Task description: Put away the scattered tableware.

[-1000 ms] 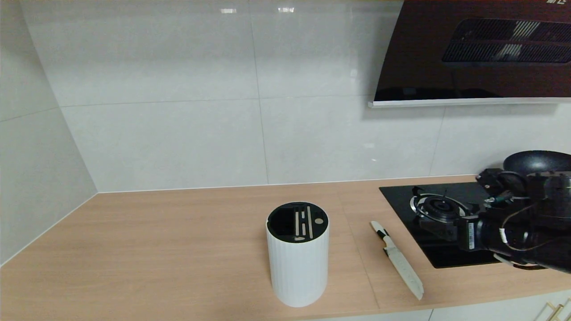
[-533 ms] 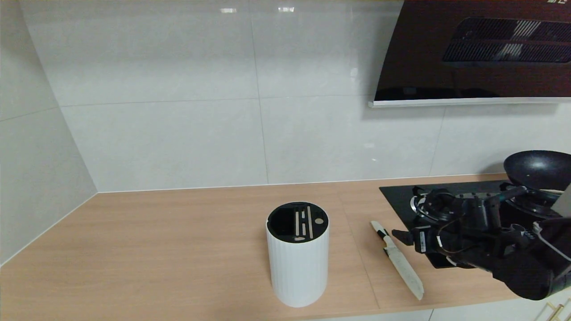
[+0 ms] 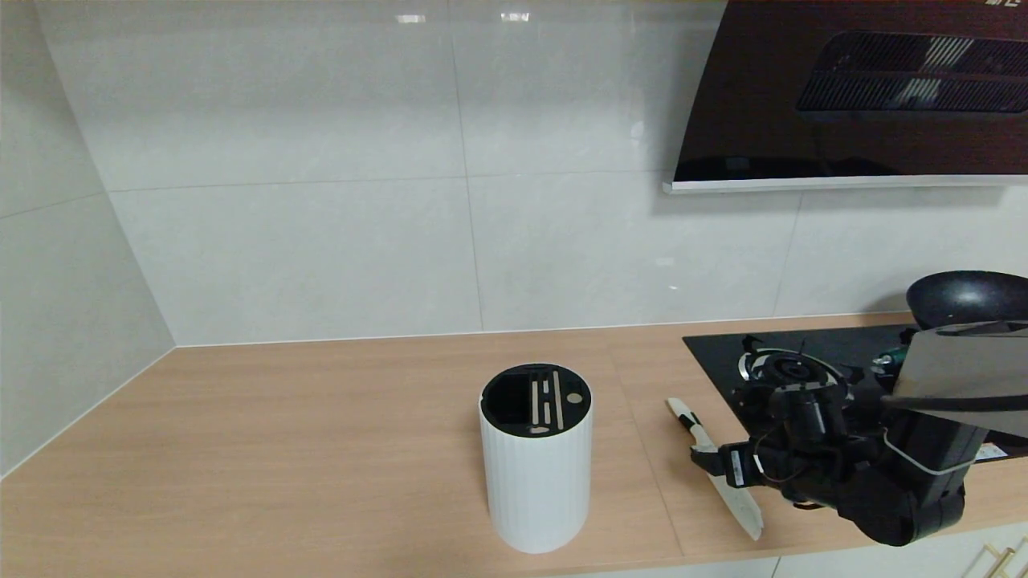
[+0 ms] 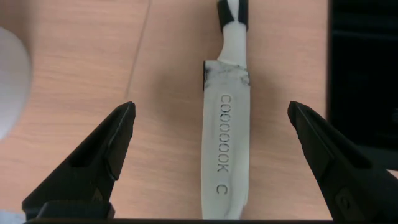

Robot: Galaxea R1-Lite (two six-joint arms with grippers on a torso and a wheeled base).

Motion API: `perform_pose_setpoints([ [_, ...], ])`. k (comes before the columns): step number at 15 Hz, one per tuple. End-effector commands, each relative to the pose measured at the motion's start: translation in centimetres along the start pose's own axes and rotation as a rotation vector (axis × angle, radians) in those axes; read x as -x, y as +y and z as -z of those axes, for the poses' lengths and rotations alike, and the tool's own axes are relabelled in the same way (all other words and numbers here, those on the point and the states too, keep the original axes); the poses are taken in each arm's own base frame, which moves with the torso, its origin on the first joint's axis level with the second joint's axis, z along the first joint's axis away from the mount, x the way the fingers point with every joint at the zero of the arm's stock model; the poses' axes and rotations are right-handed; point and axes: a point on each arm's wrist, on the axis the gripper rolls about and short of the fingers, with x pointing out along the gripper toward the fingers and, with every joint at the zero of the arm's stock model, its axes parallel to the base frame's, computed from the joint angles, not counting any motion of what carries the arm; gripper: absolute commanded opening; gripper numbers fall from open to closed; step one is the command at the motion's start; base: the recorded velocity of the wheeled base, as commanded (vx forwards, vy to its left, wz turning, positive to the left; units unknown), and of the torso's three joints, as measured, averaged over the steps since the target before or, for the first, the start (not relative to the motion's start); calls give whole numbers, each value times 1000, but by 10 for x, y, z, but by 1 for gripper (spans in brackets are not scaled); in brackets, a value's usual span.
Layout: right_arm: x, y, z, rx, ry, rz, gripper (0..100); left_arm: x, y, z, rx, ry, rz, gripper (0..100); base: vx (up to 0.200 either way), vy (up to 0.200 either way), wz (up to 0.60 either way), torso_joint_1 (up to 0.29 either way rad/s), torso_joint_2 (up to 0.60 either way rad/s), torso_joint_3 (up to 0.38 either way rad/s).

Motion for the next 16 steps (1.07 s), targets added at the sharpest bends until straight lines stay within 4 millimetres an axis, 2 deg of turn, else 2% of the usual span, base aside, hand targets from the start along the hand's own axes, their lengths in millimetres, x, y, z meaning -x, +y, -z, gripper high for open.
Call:
perform_pose_setpoints([
  [1, -12, -1, 11, 1, 26, 2, 100, 0, 0, 0, 0, 1, 0, 100, 0, 0, 0, 0, 0, 0],
  [11, -43, 0, 15, 5, 33, 20, 100, 0, 0, 0, 0, 1, 1, 100, 0, 0, 0, 0, 0, 0],
  [16, -48, -1, 13, 4, 41, 44, 100, 0, 0, 0, 0, 1, 0, 100, 0, 0, 0, 0, 0, 0],
])
